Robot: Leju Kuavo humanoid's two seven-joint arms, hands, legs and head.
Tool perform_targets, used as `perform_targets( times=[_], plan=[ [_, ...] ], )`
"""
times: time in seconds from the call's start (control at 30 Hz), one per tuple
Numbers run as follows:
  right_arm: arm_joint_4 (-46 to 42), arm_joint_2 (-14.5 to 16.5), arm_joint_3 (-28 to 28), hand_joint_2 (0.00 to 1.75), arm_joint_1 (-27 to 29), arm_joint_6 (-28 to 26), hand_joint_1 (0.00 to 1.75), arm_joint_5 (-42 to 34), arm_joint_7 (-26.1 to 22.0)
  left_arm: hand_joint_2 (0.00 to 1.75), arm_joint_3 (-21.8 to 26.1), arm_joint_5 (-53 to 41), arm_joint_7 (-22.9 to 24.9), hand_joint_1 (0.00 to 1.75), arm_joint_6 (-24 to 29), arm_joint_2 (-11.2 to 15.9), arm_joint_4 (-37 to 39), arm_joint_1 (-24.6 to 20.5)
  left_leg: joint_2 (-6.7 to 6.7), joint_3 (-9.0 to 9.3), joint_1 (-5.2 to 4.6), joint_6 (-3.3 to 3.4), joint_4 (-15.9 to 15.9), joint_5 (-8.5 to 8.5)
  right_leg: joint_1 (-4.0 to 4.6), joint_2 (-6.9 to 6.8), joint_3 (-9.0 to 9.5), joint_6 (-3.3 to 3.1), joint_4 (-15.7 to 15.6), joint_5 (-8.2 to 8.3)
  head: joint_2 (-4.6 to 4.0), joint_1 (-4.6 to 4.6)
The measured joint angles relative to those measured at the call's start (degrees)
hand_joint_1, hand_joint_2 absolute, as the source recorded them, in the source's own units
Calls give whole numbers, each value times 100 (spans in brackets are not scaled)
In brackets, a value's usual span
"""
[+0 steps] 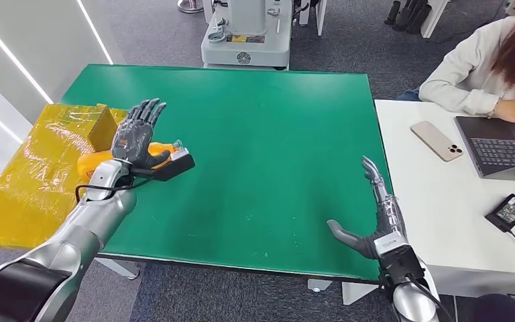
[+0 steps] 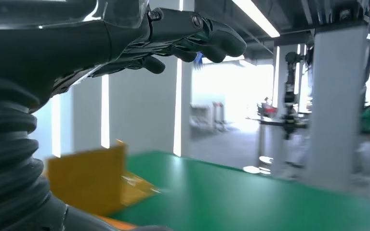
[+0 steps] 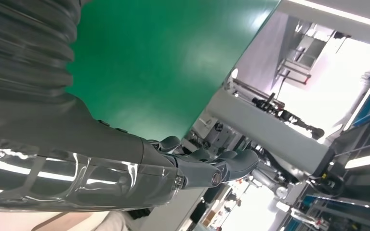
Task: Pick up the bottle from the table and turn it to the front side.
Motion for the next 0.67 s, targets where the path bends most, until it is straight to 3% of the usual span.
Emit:
perform_targets(
  times=[0.1,0.2,0.4,0.53,0.67],
  plan=[
    [-51,39,-150,175,126,-15,0,102,-15,175,349,1259,-354,0,-874,-197,-911,97,5,-2,0,0,-2,-1,0,6,0,0,0,0,0,-1],
    [-74,112,-297,175,257,-35,0,188,-81,175,419,2196,-499,0,-1381,-296,-1763,368,10,-1,0,1,-4,-3,0,13,-2,-2,0,-2,0,-2],
    [-218,271,-524,175,475,-43,0,274,-153,175,290,3891,-1222,0,-2172,-586,-3239,1362,7,0,-1,-2,-8,-5,0,8,-4,-10,0,-11,0,-2],
    [-454,380,-636,175,644,-54,0,300,-150,175,-61,4394,-1326,0,-2303,-938,-4307,2167,6,-2,-2,-1,-7,-10,-2,5,-4,-8,-2,-14,0,0],
    [-682,488,-707,175,802,-63,0,274,-148,175,-331,4738,-1373,0,-2223,-1258,-4881,2659,5,-3,-3,4,-7,-14,-3,3,-3,-8,-5,-15,0,-1]
  ],
)
